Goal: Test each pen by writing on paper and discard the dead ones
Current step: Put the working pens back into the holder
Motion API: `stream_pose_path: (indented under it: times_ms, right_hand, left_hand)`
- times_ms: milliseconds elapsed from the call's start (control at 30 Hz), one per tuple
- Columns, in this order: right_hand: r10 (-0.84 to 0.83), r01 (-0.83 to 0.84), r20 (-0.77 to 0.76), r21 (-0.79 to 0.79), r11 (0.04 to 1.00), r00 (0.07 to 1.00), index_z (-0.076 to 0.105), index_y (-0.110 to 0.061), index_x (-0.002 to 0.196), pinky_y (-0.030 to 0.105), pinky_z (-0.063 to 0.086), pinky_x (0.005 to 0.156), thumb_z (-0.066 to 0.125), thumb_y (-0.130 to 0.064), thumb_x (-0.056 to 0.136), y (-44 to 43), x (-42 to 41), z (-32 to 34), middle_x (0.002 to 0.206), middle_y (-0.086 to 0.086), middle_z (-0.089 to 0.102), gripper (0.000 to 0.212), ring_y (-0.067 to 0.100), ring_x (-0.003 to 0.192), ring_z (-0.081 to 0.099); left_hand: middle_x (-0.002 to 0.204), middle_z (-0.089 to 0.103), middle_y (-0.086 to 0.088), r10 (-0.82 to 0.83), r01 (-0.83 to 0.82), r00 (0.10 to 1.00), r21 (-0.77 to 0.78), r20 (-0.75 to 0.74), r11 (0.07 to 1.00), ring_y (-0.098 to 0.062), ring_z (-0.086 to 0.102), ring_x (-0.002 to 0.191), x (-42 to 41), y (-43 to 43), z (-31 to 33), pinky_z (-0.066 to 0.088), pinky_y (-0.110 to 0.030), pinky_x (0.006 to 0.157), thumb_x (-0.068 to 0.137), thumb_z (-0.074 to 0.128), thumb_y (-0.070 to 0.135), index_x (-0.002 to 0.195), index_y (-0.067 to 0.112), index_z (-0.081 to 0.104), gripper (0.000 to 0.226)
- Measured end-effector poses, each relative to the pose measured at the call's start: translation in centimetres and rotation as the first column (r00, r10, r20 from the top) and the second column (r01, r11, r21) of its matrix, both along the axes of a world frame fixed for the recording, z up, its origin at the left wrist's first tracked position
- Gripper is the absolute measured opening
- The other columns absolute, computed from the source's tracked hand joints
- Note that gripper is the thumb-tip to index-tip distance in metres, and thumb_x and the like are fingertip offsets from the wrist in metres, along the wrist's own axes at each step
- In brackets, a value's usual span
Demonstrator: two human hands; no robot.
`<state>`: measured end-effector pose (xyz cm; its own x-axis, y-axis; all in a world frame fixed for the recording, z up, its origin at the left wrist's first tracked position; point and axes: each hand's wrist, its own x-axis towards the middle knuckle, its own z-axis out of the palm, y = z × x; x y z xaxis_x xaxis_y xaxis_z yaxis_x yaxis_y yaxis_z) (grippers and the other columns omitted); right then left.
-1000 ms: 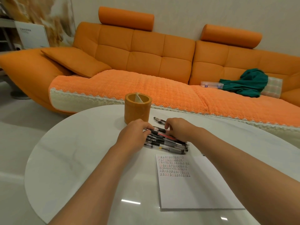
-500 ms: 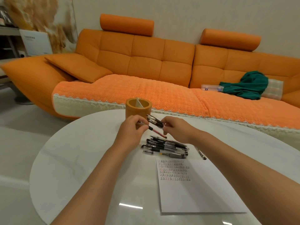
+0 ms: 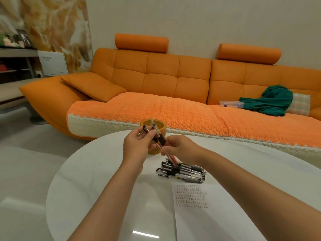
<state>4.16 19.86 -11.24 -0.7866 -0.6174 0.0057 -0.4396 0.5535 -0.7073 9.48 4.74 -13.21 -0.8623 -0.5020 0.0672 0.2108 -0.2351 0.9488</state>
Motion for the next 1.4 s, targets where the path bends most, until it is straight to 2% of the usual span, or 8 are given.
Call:
stream_pose_path:
  times_ms: [200, 367, 467, 633, 933, 1067, 1200, 1400]
  right_hand:
    - [-0.097, 0.114, 0.107, -0.158, 0.981, 0.989, 0.074, -0.011, 0.092, 0.043, 0.056, 0.083, 0.07, -0.019, 0.092, -0.6, -1.7, 1.3, 0.088, 0.014, 0.076, 0.009, 0.028, 0.081, 0.072]
    - [-0.199, 0.232, 0.123, -0.379, 0.896, 0.972, 0.071, -0.013, 0.091, 0.043, 0.061, 0.081, 0.07, -0.014, 0.092, -3.2, -3.5, 3.4, 0.087, 0.011, 0.074, 0.002, 0.026, 0.082, 0.072]
    - [-0.307, 0.326, 0.124, -0.503, 0.8, 0.944, 0.071, -0.015, 0.089, 0.05, 0.06, 0.083, 0.071, -0.012, 0.09, -5.5, -5.4, 4.3, 0.092, 0.013, 0.074, 0.003, 0.032, 0.088, 0.072]
    - [-0.429, 0.383, 0.065, -0.587, 0.714, 0.901, 0.068, -0.024, 0.087, 0.05, 0.06, 0.079, 0.07, -0.015, 0.09, -8.8, -7.8, 4.1, 0.086, 0.007, 0.074, 0.01, 0.026, 0.082, 0.073]
    - [-0.495, 0.423, -0.14, -0.356, 0.833, 0.858, 0.07, -0.029, 0.074, 0.039, 0.054, 0.076, 0.073, -0.038, 0.085, -10.3, -8.5, 0.3, 0.07, -0.011, 0.069, 0.015, 0.012, 0.071, 0.065]
    - [-0.514, 0.497, -0.274, -0.136, 0.857, 0.813, 0.069, -0.028, 0.065, 0.041, 0.034, 0.086, 0.071, -0.049, 0.077, -9.7, -8.5, -0.4, 0.07, -0.009, 0.065, 0.024, 0.024, 0.096, 0.053]
    - [-0.414, 0.457, -0.337, 0.054, 0.888, 0.845, 0.062, -0.031, 0.063, 0.044, 0.029, 0.09, 0.067, -0.052, 0.082, -9.0, -8.4, -0.3, 0.094, -0.006, 0.06, 0.029, 0.025, 0.109, 0.039]
    - [-0.218, 0.273, -0.334, 0.126, 0.954, 0.917, 0.071, -0.034, 0.11, 0.05, 0.04, 0.101, 0.05, -0.051, 0.096, -8.7, -9.4, 0.2, 0.118, -0.001, 0.061, 0.031, 0.027, 0.117, 0.051]
  left_hand:
    - [0.103, 0.075, 0.009, -0.066, 0.056, 0.997, -0.294, -0.025, 0.954, -0.01, 0.067, 0.105, -1.7, -1.8, 1.9, 0.05, -0.032, 0.088, 0.09, 0.074, 0.025, 0.105, 0.034, 0.071, 0.018]
    - [0.13, 0.059, 0.008, 0.011, -0.004, 1.0, -0.515, 0.01, 0.857, -0.014, 0.053, 0.12, -4.5, -4.1, 0.9, 0.048, -0.032, 0.092, 0.098, 0.06, 0.035, 0.132, 0.033, 0.057, 0.034]
    - [0.146, 0.04, 0.002, 0.092, 0.029, 0.985, -0.655, 0.149, 0.755, -0.022, 0.039, 0.136, -6.1, -5.1, -0.8, 0.042, -0.044, 0.108, 0.091, 0.069, 0.038, 0.144, 0.031, 0.044, 0.059]
    - [0.154, 0.03, 0.006, -0.033, 0.197, 0.965, -0.632, 0.262, 0.749, -0.022, 0.037, 0.14, -7.7, -5.0, -3.2, 0.041, -0.049, 0.11, 0.07, 0.084, 0.052, 0.154, 0.033, 0.024, 0.105]
    - [0.146, 0.043, 0.012, -0.128, 0.236, 0.969, -0.628, 0.213, 0.742, -0.016, 0.047, 0.13, -8.0, -7.1, -3.8, 0.047, -0.042, 0.1, 0.074, 0.087, 0.034, 0.147, 0.038, 0.034, 0.09]
    - [0.14, 0.044, 0.018, -0.201, 0.293, 0.955, -0.588, 0.218, 0.754, -0.013, 0.046, 0.131, -7.8, -7.4, -3.9, 0.044, -0.036, 0.097, 0.078, 0.085, 0.026, 0.149, 0.039, 0.032, 0.091]
    - [0.145, 0.04, 0.018, -0.259, 0.337, 0.941, -0.536, 0.217, 0.774, -0.011, 0.039, 0.138, -7.7, -7.4, -3.5, 0.04, -0.041, 0.105, 0.084, 0.079, 0.025, 0.158, 0.036, 0.013, 0.1]
    - [0.15, 0.039, 0.015, -0.184, 0.19, 0.981, -0.478, 0.059, 0.858, -0.011, 0.037, 0.138, -7.9, -6.6, -1.3, 0.038, -0.044, 0.112, 0.1, 0.056, 0.014, 0.156, 0.039, 0.018, 0.072]
